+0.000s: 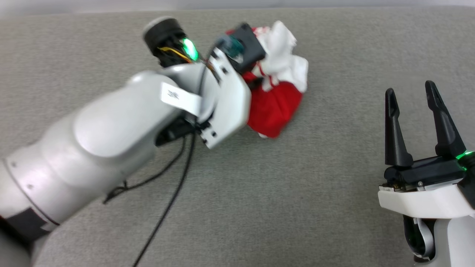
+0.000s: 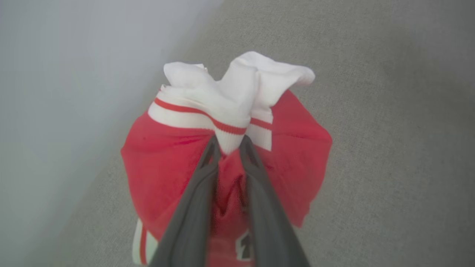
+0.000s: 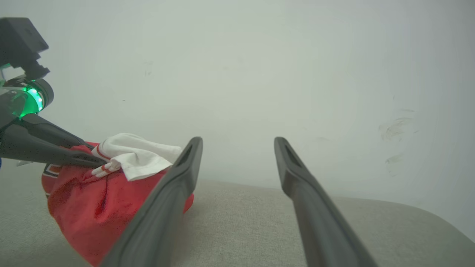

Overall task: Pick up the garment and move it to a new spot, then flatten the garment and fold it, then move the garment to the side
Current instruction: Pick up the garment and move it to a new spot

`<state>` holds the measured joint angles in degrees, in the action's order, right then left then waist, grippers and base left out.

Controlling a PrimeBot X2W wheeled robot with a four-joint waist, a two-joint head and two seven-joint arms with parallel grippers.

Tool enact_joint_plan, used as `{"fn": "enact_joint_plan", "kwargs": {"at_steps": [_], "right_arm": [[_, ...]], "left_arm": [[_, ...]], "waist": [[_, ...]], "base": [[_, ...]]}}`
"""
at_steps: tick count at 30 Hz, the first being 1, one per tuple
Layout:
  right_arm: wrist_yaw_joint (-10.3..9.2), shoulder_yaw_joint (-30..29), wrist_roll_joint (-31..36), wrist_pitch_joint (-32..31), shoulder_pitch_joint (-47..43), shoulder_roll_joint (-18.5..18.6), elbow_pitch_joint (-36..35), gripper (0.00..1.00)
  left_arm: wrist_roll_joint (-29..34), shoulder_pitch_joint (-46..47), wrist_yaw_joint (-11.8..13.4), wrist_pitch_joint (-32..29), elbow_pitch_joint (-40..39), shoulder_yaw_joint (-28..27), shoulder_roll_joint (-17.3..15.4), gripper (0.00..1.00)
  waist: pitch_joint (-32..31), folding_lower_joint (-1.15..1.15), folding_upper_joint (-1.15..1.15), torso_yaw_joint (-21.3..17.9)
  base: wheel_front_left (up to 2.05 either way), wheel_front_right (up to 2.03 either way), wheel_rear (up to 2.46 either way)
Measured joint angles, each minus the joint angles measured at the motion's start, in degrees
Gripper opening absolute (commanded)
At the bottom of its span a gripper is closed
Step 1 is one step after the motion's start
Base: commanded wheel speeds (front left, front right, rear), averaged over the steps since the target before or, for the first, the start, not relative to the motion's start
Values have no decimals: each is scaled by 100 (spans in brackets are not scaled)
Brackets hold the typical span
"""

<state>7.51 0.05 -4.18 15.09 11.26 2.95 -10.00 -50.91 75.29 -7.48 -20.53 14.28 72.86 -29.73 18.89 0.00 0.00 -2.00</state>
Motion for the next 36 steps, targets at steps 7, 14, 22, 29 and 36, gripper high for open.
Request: {"fn": "enact_joint_plan", "kwargs": {"at_steps": [7, 14, 22, 29, 36], "right_arm": [[0, -4, -94, 0, 56, -1, -32, 100], [0, -24, -142, 0, 126, -1, -36, 100], [0, -104, -131, 0, 107, 0, 13, 100], [0, -169, -87, -1, -102, -2, 181, 100], [0, -232, -42, -1, -449, -1, 422, 100]], "left_arm": [[731, -997, 0, -726, -470, 64, 712, 0], [1268, -2083, 1, -1377, -760, 59, 1129, 0], [1540, -2271, 8, -990, -664, 58, 1248, 100], [1377, -1929, 8, 927, 60, -73, 1394, 100], [1484, -2117, 497, 2408, 594, -633, 1436, 100]], "waist": [[196, 0, 0, -383], [363, 0, 0, -620], [324, 0, 0, -559], [-47, 0, 0, -332], [-544, 0, 0, -46]], "base": [[0, 0, 0], [0, 0, 0], [0, 0, 0], [0, 0, 0], [0, 0, 0]]}}
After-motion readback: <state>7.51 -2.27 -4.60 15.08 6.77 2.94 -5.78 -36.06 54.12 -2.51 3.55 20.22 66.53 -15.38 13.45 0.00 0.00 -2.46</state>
